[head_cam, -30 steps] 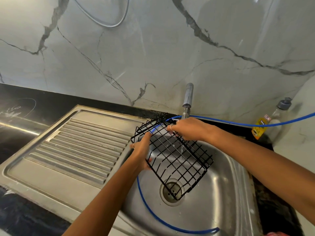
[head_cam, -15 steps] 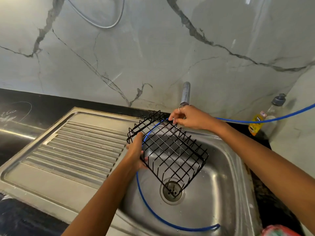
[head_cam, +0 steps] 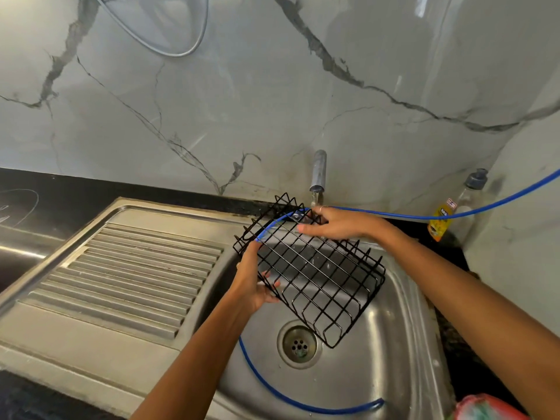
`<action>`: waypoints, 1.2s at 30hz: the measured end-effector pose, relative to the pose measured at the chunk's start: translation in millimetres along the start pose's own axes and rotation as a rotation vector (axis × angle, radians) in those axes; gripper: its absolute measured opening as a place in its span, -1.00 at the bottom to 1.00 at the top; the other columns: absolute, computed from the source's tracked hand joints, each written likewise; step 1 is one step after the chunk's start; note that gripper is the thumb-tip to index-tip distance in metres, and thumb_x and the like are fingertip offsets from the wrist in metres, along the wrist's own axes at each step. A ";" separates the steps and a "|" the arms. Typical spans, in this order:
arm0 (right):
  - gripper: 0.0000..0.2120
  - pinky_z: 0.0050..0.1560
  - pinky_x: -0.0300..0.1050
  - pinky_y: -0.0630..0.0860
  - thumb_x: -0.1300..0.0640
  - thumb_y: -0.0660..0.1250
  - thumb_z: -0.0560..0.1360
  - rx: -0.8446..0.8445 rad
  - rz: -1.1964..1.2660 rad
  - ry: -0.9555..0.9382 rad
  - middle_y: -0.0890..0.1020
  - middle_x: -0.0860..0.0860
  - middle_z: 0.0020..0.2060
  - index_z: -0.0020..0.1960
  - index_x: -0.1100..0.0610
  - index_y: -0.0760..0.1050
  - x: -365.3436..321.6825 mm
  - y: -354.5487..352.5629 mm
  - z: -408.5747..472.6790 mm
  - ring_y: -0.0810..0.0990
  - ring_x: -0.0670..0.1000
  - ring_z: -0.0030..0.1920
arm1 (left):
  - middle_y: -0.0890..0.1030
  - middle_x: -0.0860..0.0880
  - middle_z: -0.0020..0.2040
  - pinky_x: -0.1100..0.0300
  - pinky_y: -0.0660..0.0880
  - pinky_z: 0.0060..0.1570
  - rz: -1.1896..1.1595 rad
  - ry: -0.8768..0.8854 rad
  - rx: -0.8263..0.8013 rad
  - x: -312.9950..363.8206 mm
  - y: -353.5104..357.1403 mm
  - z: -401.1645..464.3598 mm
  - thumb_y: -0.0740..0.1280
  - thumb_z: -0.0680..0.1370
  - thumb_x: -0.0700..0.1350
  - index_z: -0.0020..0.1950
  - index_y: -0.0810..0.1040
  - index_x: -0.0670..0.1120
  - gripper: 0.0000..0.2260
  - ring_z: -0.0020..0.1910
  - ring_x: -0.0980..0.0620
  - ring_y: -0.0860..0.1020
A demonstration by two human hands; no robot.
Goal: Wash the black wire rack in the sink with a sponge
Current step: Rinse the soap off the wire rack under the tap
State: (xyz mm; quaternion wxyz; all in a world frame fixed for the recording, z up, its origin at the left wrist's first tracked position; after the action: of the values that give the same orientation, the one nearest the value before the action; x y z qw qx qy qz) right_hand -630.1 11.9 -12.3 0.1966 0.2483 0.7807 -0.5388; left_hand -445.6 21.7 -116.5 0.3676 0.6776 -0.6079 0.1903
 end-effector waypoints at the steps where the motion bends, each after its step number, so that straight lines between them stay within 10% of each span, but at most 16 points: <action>1: -0.22 0.31 -0.04 0.28 -0.33 0.22 0.46 0.007 0.029 0.022 0.36 0.05 0.40 0.52 0.04 0.11 1.2 3.6 1.6 0.36 0.05 0.37 | 0.42 -0.19 0.33 -0.39 0.41 0.12 0.010 0.011 -0.006 2.0 1.9 -1.9 0.32 0.41 0.30 0.45 0.30 0.01 -0.30 -0.11 -0.12 0.55; 7: -0.50 -0.19 -0.15 0.45 -0.36 0.04 0.51 0.257 0.041 -0.004 0.52 -0.02 -0.10 0.04 0.05 0.43 -3.0 2.7 14.2 0.50 0.02 -0.09 | 0.26 -0.23 0.49 -0.21 0.48 -0.02 0.040 0.066 0.015 15.1 -5.0 -1.4 0.31 0.46 0.25 0.47 0.31 0.02 -0.37 -0.01 -0.12 0.52; 12: -0.48 -0.08 -0.15 0.55 -0.26 0.16 0.53 0.071 0.357 0.000 0.47 0.21 0.27 0.31 0.08 0.42 10.8 11.7 18.0 0.53 0.07 0.18 | 0.41 -0.24 0.34 0.03 0.46 -0.26 0.116 0.095 0.103 25.1 -6.4 -2.2 0.30 0.48 0.24 0.45 0.28 -0.10 -0.34 0.03 -0.13 0.49; 21: -0.52 0.31 0.10 0.32 -0.34 0.26 0.39 -0.040 0.591 0.138 0.35 -0.21 0.29 0.27 -0.22 0.39 46.7 5.2 -42.3 0.35 -0.06 0.31 | 0.37 -0.24 0.42 -0.27 0.45 0.03 -0.037 -0.029 -0.011 5.5 3.1 1.9 0.27 0.48 0.24 0.47 0.34 -0.06 -0.36 0.05 -0.13 0.50; 27: -0.48 -0.36 -0.22 0.34 -0.18 0.46 0.33 0.110 0.685 0.178 0.57 -0.02 0.10 0.23 -0.13 0.43 55.0 3.6 -67.6 0.49 -0.05 -0.18 | 0.63 -0.19 0.09 -0.26 0.42 0.19 -0.024 -0.024 -0.062 10.3 30.0 -3.4 0.27 0.49 0.21 0.14 0.57 -0.13 -0.55 0.04 -0.21 0.59; 33: -0.37 -0.11 -0.22 0.41 -0.08 0.57 0.23 0.391 0.585 0.206 0.54 -0.03 0.13 0.25 -0.10 0.44 43.3 -5.3 -81.6 0.50 -0.06 0.02 | 0.37 -0.15 0.41 -0.18 0.35 0.33 0.115 0.323 0.223 43.1 32.2 -19.1 0.16 0.60 -0.08 0.58 0.01 0.00 -0.42 0.31 -0.16 0.40; 36: -0.19 0.17 -0.02 0.46 -0.20 0.53 0.19 0.470 0.174 0.307 0.46 -0.01 0.28 0.37 -0.15 0.30 28.7 -1.2 -88.7 0.47 0.05 0.25 | 0.40 -0.09 0.43 -0.15 0.33 0.34 0.101 0.312 0.057 32.8 65.8 -24.9 0.11 0.60 0.07 0.51 0.26 0.02 -0.53 0.35 -0.13 0.42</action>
State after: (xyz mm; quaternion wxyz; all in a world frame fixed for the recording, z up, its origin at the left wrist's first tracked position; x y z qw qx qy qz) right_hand -657.2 99.9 2.4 0.0587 0.4319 0.6307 -0.6420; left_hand -498.1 18.1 -59.4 0.4282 0.6183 -0.5712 0.3286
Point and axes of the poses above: each hand's wrist, its own z-axis towards the middle knuckle, its own y-axis out of the palm, x = y × z, the point moved 9 cm from there along z, towards the middle knuckle
